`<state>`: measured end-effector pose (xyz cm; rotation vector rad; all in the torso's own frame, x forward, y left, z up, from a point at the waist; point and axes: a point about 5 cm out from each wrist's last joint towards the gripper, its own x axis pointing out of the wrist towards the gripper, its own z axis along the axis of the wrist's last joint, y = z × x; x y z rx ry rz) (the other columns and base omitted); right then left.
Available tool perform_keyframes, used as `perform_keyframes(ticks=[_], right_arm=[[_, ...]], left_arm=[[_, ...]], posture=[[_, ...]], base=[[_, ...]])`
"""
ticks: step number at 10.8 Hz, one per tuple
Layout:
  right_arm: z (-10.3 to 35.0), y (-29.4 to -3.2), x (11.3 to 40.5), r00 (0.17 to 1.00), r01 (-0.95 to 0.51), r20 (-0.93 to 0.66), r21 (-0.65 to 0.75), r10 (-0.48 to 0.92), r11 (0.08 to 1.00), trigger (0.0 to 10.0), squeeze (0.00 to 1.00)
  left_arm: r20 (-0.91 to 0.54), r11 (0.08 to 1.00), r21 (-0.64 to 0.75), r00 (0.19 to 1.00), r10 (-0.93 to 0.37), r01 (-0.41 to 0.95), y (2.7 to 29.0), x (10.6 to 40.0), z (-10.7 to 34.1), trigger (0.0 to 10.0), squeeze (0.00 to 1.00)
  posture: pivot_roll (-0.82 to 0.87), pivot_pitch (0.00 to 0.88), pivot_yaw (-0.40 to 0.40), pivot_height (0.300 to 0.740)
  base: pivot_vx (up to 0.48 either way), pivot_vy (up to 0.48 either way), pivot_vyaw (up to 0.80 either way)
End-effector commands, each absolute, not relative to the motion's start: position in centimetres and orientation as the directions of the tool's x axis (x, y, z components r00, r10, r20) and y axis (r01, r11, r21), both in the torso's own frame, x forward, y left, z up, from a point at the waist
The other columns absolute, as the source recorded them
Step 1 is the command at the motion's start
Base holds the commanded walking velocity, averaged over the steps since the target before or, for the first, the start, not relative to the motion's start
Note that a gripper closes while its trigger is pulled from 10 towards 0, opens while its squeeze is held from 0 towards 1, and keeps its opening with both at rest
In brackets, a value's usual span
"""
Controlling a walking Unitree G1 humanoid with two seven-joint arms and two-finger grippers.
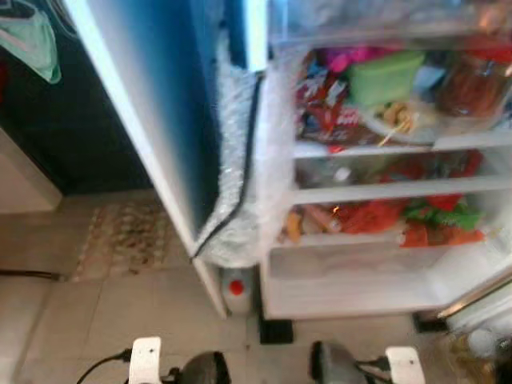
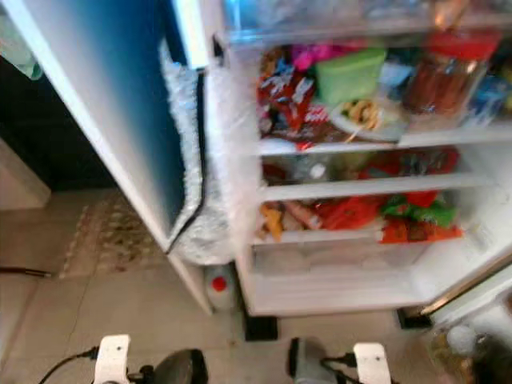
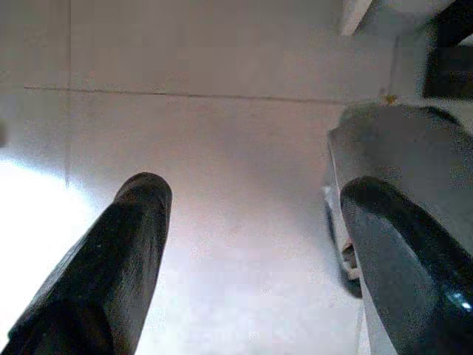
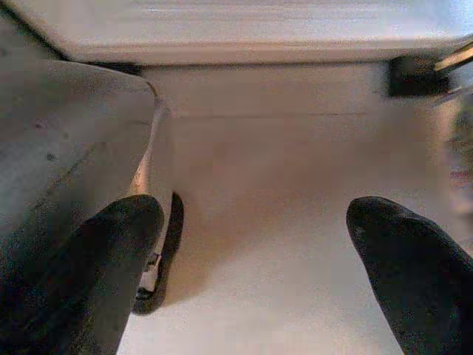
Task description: Restocking fridge
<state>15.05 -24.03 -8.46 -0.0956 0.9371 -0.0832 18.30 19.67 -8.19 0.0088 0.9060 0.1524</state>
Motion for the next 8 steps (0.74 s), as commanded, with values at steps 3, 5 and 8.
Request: perform_keyframes(ticks=[3,5,8], right_arm=[[-9.0,-23.21,14.29,0.561,0.009,-0.824,-0.098,-0.086,0.995,10.0,0.0],[-9.03,-23.2,14.27,0.557,0.01,-0.826,-0.094,-0.084,0.995,10.0,0.0],[-9.06,-23.26,14.2,0.551,0.015,-0.83,-0.092,-0.085,0.996,10.0,0.0]], left_arm=[[-0.81,0.99,0.073,0.572,0.129,-0.119,19.83,17.4,-8.64,10.0,0.0],[-0.809,0.991,0.069,0.575,0.124,-0.117,19.76,17.42,-8.64,10.0,0.0],[-0.81,0.992,0.068,0.574,0.12,-0.111,19.88,17.29,-8.67,10.0,0.0]], posture=[[-0.14,0.087,0.109,0.626],[-0.14,0.076,0.107,0.626],[-0.14,0.054,0.105,0.626]], base=[[0.0,0.309,0.0],[0.0,0.307,0.0],[0.0,0.206,0.0]])
